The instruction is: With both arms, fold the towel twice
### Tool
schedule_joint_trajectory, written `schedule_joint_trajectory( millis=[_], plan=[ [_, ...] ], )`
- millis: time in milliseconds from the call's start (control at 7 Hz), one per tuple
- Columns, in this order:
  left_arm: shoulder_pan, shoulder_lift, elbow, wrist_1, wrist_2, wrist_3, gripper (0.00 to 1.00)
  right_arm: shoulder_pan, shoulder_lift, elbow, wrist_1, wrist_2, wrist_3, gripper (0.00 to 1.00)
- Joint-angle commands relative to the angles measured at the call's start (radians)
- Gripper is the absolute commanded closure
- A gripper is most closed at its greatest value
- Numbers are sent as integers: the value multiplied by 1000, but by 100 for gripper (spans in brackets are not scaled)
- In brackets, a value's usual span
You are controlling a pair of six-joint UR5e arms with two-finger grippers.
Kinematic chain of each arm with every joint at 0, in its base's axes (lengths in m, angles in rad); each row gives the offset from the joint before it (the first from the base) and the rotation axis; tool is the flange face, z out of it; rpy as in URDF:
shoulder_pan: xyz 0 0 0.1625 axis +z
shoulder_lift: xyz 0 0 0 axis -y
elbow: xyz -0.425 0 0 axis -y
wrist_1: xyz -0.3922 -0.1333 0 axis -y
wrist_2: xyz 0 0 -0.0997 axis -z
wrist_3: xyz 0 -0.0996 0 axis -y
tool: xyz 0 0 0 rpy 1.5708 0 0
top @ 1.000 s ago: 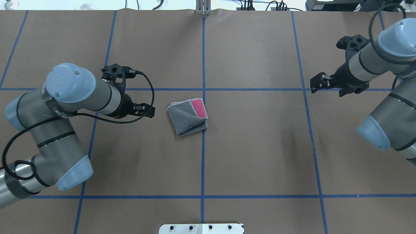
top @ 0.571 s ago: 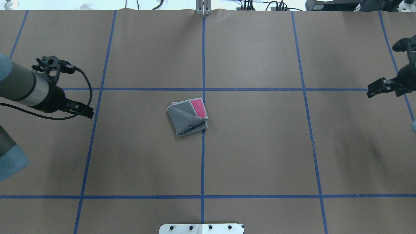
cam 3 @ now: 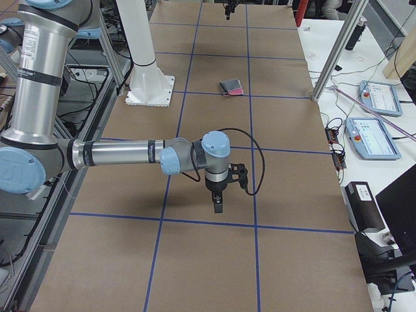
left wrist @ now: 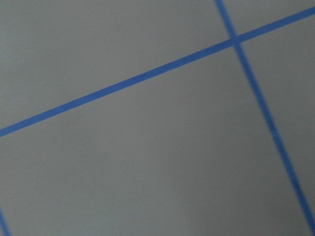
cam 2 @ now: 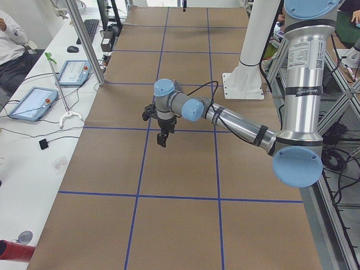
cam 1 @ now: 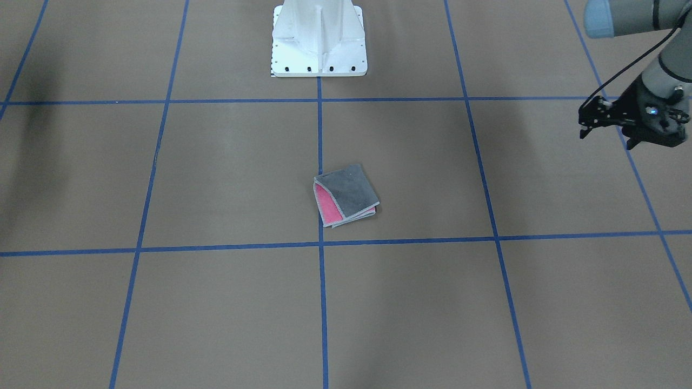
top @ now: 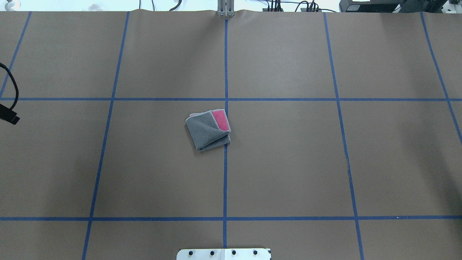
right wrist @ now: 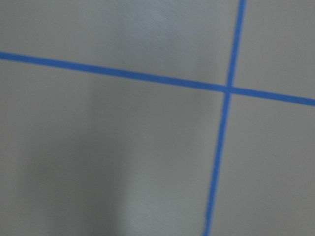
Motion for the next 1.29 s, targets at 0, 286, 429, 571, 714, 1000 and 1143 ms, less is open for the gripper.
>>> schedule_joint_trajectory(
  millis=[0,286,429,571,714,1000,1143],
  plan=[
    [-188,77,45,36,-66,64,0,67,17,7,-89,60,-18,0],
    [-280,96,103,-13,-83,164,0,71,31,7,-94,58,-15,0],
    [-310,93,143,-7,-112,273,0,71,37,8,-93,56,-14,0],
    [-323,97,156,-7,-112,336,0,71,53,5,-96,58,-9,0],
    [-338,116,154,-6,-112,405,0,71,71,7,-97,59,-4,0],
    [-347,120,154,17,-143,417,0,71,73,7,-96,59,-3,0],
    [-411,116,151,89,-220,412,0,71,73,5,-96,59,-3,0]
  ],
)
